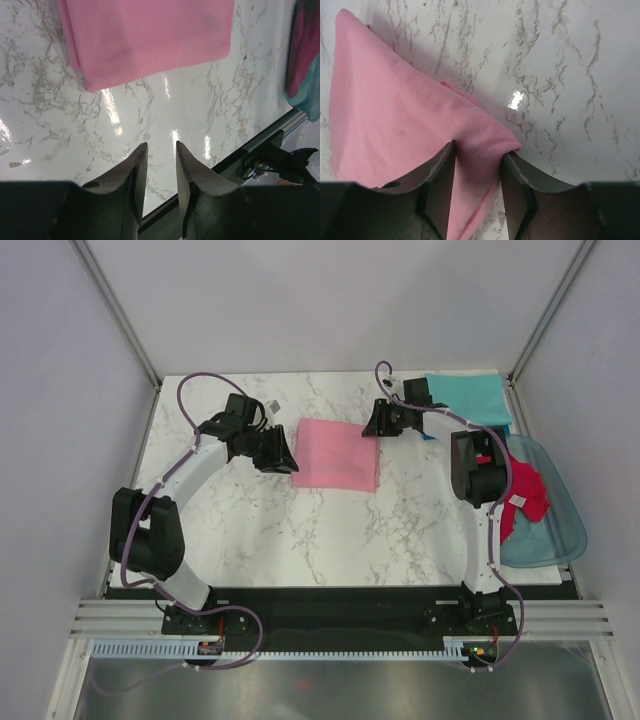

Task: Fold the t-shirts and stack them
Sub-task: Neatly place the folded tshirt to the corner

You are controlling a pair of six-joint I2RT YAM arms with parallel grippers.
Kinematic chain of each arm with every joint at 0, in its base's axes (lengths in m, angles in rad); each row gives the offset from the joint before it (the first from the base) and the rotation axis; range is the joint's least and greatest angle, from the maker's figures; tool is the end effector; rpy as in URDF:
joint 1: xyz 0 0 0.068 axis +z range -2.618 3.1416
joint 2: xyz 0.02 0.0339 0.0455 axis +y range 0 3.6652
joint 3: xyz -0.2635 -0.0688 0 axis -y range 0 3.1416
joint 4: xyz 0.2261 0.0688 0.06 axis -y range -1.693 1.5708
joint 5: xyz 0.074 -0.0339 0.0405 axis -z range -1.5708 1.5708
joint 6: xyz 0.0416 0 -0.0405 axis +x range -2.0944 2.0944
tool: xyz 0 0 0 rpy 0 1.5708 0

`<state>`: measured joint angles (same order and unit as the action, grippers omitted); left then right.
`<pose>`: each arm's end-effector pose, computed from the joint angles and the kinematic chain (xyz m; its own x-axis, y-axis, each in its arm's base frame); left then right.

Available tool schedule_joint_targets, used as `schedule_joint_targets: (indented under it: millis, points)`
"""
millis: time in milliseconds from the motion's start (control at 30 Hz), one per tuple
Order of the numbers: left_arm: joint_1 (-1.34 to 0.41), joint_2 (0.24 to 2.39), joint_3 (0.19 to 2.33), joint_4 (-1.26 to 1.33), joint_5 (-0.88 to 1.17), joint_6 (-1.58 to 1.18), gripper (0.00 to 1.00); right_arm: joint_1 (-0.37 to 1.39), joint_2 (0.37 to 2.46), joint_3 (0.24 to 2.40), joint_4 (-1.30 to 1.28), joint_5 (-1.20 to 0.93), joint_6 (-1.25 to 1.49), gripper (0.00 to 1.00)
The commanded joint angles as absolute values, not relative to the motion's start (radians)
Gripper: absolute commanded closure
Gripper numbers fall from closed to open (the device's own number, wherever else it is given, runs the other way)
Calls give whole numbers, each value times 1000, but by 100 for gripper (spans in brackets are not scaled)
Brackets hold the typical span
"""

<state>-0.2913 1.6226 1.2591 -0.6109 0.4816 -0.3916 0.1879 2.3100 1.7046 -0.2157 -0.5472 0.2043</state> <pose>0.3092 -0.1128 0.2606 -0.9248 -0.0759 -0.3729 0.1631 0.8063 -0.5686 0.4795 0.1132 0.1487 -0.8071 0.0229 -0.5900 -0.3514 0.7844 0.5111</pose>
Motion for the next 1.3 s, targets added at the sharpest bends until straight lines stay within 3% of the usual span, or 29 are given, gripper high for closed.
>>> schedule_joint_targets:
  millis: [0,100,233,300,433,633,833,1033,1267]
  points:
    - [-288,1588,1258,-594,518,-364,64,209,2370,1690,-296,-627,183,54]
    - [-288,1583,1256,-594,522,-367,64,210,2365,1684,-291,-617,189,64]
    - [-288,1572,1255,-595,518,-368,64,210,2346,1678,-272,-652,199,92]
    - [-288,1569,1250,-594,515,-368,64,215,2292,1646,-252,-661,202,100]
    - [-287,1565,1250,-594,509,-371,64,238,2148,1565,-221,-582,199,100]
    - [-282,1563,1250,-594,506,-377,65,350,1930,1404,-221,-185,169,100]
    - [-281,1559,1244,-592,496,-377,65,456,1824,1324,-222,41,120,100]
    - [-279,1565,1244,-594,480,-374,65,446,1798,1367,-281,138,12,100]
    - [-279,1560,1246,-594,486,-371,65,364,1828,1583,-376,161,-165,100]
